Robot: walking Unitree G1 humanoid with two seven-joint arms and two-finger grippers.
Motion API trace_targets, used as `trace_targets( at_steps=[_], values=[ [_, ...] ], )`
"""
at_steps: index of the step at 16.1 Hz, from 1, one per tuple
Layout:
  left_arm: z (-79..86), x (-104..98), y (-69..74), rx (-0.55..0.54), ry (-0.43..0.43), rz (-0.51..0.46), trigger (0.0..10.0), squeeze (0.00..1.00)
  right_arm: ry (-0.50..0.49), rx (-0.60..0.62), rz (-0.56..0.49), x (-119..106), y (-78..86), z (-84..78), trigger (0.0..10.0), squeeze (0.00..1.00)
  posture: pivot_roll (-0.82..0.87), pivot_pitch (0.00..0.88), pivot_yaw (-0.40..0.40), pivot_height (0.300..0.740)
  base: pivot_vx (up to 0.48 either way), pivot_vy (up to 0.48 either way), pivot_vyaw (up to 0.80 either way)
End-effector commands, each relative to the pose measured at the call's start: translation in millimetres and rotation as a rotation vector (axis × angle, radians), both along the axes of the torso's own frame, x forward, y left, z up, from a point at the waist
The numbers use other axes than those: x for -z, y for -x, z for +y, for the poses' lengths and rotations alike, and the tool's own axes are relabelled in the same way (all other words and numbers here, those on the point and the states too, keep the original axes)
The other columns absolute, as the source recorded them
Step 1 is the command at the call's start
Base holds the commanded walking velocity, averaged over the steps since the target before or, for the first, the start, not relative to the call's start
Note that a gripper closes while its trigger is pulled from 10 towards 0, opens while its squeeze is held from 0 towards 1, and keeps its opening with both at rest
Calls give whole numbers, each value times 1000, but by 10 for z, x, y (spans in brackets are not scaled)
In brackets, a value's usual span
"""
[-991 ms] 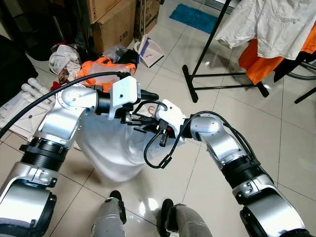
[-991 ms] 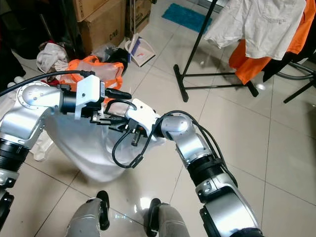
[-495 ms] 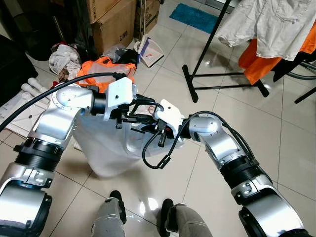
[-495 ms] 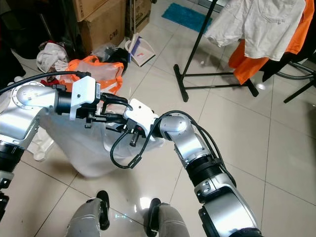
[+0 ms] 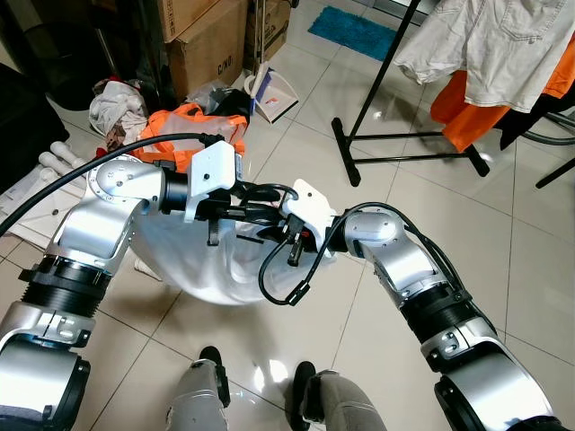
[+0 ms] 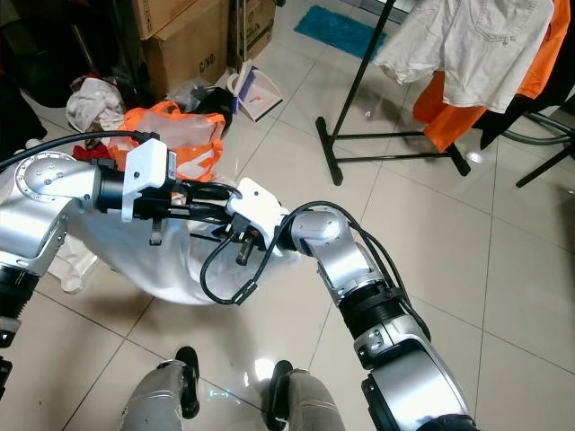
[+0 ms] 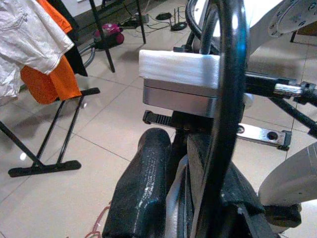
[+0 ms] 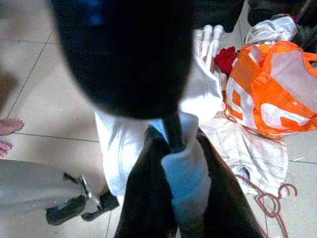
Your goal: Hang hanger
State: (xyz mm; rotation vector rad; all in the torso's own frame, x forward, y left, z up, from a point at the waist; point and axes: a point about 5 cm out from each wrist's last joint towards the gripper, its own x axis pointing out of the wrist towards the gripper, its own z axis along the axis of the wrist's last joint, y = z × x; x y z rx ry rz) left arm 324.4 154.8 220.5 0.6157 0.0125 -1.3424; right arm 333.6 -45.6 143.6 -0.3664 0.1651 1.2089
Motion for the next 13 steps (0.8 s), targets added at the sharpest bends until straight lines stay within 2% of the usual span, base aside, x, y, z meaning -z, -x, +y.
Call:
trace_targets(
  at_steps=[1,7,12,13],
  values=[
    [153,201,17,-67,-30,98,0,0,-153,34,-85,-343,-89,-80,0,0,-1,233,-138,740,0,0,0],
    [155,221,56,-75,-24,108,0,0,-191,122,-77,-365,-180,-100,0,0,11,217,-141,740,0,0,0],
    [148,239,63,-82,-21,113,0,0,-189,131,-80,-354,-191,-106,0,0,11,211,-141,740,0,0,0],
    [146,239,62,-83,-20,113,0,0,-191,137,-76,-348,-196,-114,0,467,10,210,-142,740,0,0,0]
  ],
)
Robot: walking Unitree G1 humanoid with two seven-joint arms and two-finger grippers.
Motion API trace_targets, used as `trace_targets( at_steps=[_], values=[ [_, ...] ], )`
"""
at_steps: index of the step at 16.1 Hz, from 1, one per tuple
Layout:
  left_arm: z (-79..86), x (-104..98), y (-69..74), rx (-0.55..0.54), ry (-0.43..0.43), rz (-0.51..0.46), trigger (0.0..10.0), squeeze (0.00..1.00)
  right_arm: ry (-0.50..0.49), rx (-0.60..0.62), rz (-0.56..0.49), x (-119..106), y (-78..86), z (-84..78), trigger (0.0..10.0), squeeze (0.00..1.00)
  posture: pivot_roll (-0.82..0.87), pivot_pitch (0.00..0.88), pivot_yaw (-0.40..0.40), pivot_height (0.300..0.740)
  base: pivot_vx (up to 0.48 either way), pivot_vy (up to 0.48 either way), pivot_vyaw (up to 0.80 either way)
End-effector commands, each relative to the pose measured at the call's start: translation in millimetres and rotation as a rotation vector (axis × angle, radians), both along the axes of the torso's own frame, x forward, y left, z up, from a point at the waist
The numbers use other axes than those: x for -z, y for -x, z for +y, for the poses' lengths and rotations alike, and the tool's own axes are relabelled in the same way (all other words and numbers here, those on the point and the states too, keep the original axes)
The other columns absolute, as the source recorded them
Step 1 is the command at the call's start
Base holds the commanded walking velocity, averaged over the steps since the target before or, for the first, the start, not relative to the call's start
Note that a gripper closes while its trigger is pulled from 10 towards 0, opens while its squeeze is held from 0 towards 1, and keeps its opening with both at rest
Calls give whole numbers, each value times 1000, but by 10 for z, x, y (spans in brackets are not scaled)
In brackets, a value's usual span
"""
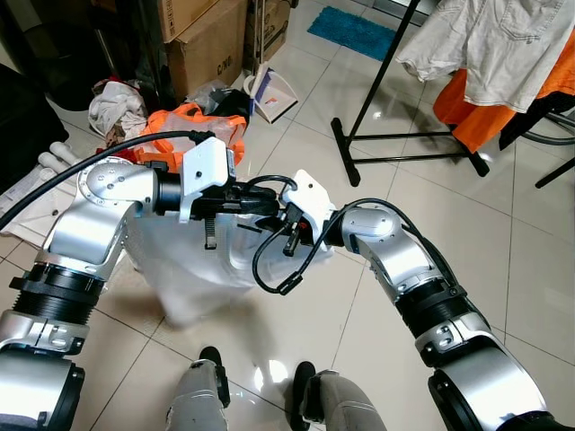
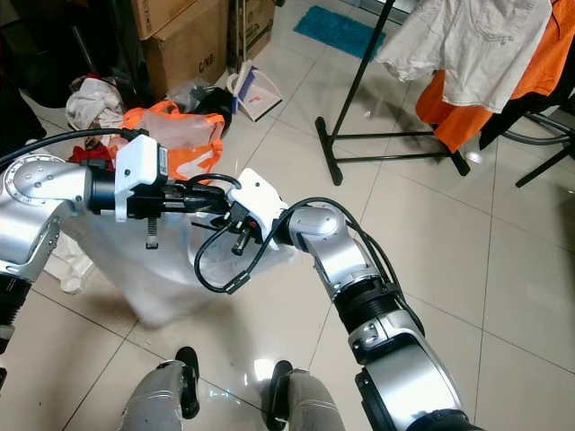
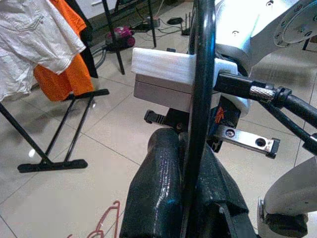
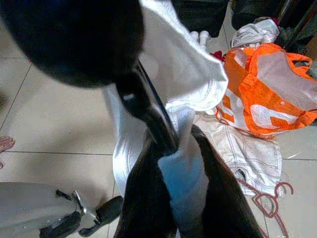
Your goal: Hang hanger
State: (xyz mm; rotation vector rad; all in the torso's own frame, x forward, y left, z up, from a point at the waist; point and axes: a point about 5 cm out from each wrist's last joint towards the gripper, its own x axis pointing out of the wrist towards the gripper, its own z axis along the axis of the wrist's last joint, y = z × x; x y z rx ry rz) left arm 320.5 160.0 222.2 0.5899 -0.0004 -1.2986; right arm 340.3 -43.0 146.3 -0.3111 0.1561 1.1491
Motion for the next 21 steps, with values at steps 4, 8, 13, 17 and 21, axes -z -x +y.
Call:
trace_targets(
  at_steps=[4,8,13,17,21],
  values=[
    [98,256,19,-47,-44,120,0,0,-193,149,-116,-409,-196,-184,10000,1000,10,212,-142,740,0,0,0],
    [101,256,20,-54,-35,122,0,0,-242,131,-96,-467,-190,-181,10000,1000,8,216,-143,740,0,0,0],
    [108,261,15,-64,-29,126,0,0,-327,118,-58,-537,-189,-207,10000,1000,0,225,-143,740,0,0,0],
    [112,271,5,-73,-31,128,0,0,-397,93,-15,-607,-173,-255,10000,1000,0,226,-143,740,0,0,0],
    [122,281,-9,-84,-31,128,0,0,-392,24,-8,-625,-105,-243,10000,1000,-5,230,-144,740,0,0,0]
  ],
)
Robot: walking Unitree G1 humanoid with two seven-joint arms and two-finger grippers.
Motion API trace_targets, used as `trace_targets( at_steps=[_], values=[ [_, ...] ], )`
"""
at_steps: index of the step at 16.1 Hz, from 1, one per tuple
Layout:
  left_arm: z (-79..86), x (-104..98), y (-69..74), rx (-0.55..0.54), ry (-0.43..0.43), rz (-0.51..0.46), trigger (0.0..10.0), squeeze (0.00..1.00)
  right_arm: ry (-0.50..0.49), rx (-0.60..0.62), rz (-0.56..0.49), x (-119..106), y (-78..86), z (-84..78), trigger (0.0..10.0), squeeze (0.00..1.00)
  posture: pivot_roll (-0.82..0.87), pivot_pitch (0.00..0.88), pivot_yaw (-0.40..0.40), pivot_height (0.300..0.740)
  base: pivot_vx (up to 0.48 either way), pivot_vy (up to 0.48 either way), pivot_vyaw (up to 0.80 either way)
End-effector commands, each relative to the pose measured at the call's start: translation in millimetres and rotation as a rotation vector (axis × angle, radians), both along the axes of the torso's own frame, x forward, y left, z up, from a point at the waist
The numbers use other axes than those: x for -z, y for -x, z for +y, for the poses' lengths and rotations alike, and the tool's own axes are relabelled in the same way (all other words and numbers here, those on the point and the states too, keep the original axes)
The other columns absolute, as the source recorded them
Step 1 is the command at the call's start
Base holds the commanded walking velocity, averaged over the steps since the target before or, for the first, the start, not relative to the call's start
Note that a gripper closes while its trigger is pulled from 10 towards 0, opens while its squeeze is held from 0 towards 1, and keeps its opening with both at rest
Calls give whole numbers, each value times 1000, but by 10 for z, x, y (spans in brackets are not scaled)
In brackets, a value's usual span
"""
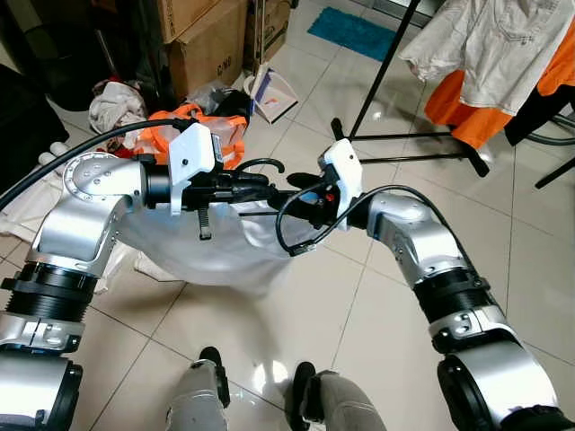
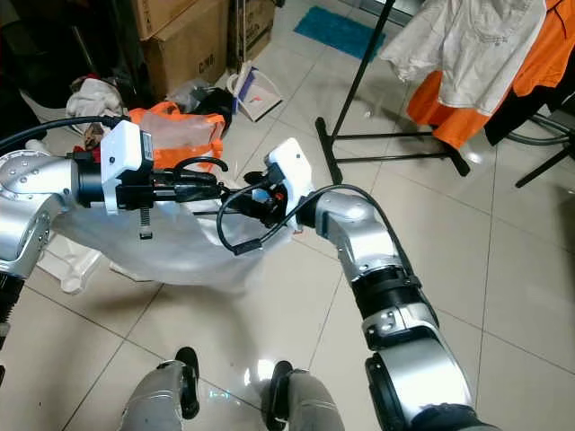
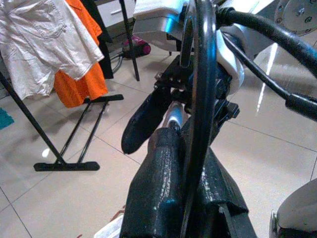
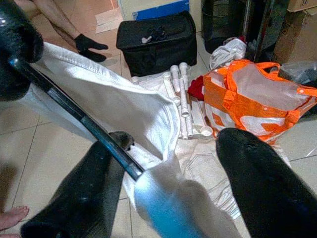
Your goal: Hang hanger
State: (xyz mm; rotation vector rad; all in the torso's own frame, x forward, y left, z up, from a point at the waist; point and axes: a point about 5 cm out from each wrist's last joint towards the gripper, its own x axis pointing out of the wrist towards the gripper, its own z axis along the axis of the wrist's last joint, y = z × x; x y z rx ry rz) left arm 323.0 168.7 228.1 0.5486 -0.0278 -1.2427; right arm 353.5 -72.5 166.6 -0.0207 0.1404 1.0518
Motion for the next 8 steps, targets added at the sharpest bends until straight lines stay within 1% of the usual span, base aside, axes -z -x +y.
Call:
trace_targets(
  at_steps=[1,2,3,4,5,7,8],
  values=[
    [30,339,16,-31,-78,140,0,0,-148,-66,-146,-419,24,53,10000,1000,-5,232,-144,740,0,0,0],
    [28,338,16,-31,-77,140,0,0,-146,-59,-146,-418,20,51,10000,1000,-5,232,-144,740,0,0,0],
    [28,339,15,-32,-76,139,0,0,-123,-31,-161,-420,-2,49,10000,1000,-6,232,-145,740,0,0,0],
    [26,339,14,-33,-76,139,0,0,-109,-2,-182,-436,-25,46,10000,0,-7,232,-146,740,0,0,0],
    [26,340,13,-33,-76,139,0,0,-110,8,-188,-446,-32,45,10000,0,-7,232,-146,740,0,0,0],
    [28,342,13,-35,-76,138,0,0,-149,45,-220,-560,-59,42,10000,0,-5,230,-148,740,0,0,0],
    [30,344,13,-36,-76,138,0,0,-158,60,-223,-579,-72,33,10000,0,-4,229,-147,740,0,0,0]
  ],
)
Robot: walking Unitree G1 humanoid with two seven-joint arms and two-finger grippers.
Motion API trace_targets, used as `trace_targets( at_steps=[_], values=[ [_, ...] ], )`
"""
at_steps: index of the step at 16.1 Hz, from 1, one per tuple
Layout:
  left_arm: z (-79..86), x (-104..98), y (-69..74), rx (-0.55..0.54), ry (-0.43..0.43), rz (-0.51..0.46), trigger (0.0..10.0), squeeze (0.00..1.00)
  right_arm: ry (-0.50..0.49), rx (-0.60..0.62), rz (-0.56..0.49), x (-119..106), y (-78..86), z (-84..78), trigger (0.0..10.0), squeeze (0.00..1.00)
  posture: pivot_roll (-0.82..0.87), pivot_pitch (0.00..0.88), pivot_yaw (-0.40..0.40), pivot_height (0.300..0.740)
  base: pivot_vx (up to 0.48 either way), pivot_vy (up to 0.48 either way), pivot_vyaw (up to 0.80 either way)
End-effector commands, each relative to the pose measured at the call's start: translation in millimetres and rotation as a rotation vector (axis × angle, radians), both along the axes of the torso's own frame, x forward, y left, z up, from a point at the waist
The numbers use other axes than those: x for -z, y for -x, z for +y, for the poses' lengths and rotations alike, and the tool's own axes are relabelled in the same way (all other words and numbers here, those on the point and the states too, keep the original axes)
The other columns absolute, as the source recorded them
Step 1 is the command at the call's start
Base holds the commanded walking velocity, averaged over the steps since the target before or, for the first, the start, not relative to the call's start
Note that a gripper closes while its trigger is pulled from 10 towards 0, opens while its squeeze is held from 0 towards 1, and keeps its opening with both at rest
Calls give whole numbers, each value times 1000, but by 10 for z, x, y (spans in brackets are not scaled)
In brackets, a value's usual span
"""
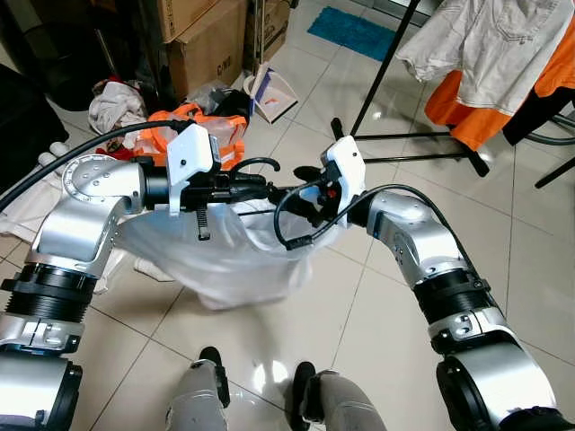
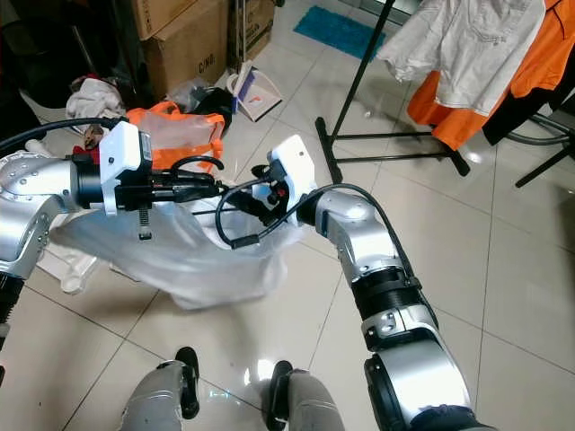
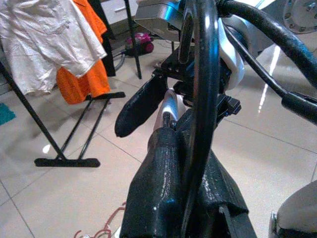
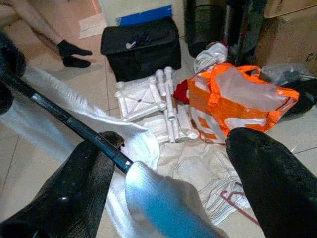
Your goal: Hang hanger
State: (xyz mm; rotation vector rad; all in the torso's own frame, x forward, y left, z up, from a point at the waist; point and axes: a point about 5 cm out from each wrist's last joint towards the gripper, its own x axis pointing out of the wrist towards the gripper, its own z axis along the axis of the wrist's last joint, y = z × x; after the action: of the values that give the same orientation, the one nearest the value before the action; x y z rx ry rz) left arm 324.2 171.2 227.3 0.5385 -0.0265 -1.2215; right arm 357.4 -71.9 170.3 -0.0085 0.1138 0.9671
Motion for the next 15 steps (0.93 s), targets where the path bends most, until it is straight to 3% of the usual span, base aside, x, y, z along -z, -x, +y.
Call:
trace_targets(
  at_steps=[1,4,7,9,11,15],
  values=[
    [13,348,21,-21,-85,138,0,0,-185,-20,-185,-597,-38,21,10000,0,-3,226,-149,740,0,0,0],
    [22,355,10,-35,-82,138,0,0,-211,-85,-143,-616,18,8,10000,0,1,223,-151,740,0,0,0],
    [40,351,1,-44,-82,136,0,0,-90,-193,-139,-522,122,-118,10000,0,3,222,-148,740,0,0,0],
    [54,359,2,-43,-96,139,0,0,165,-349,-252,-530,256,-237,10000,0,-5,222,-138,740,0,0,0],
    [55,359,-7,-41,-103,139,0,0,251,-403,-345,-630,289,-242,10000,0,-8,223,-136,740,0,0,0],
    [45,377,-22,-40,-113,143,0,0,192,-541,-462,-997,515,-133,10000,0,-11,223,-135,740,0,0,0]
  ],
)
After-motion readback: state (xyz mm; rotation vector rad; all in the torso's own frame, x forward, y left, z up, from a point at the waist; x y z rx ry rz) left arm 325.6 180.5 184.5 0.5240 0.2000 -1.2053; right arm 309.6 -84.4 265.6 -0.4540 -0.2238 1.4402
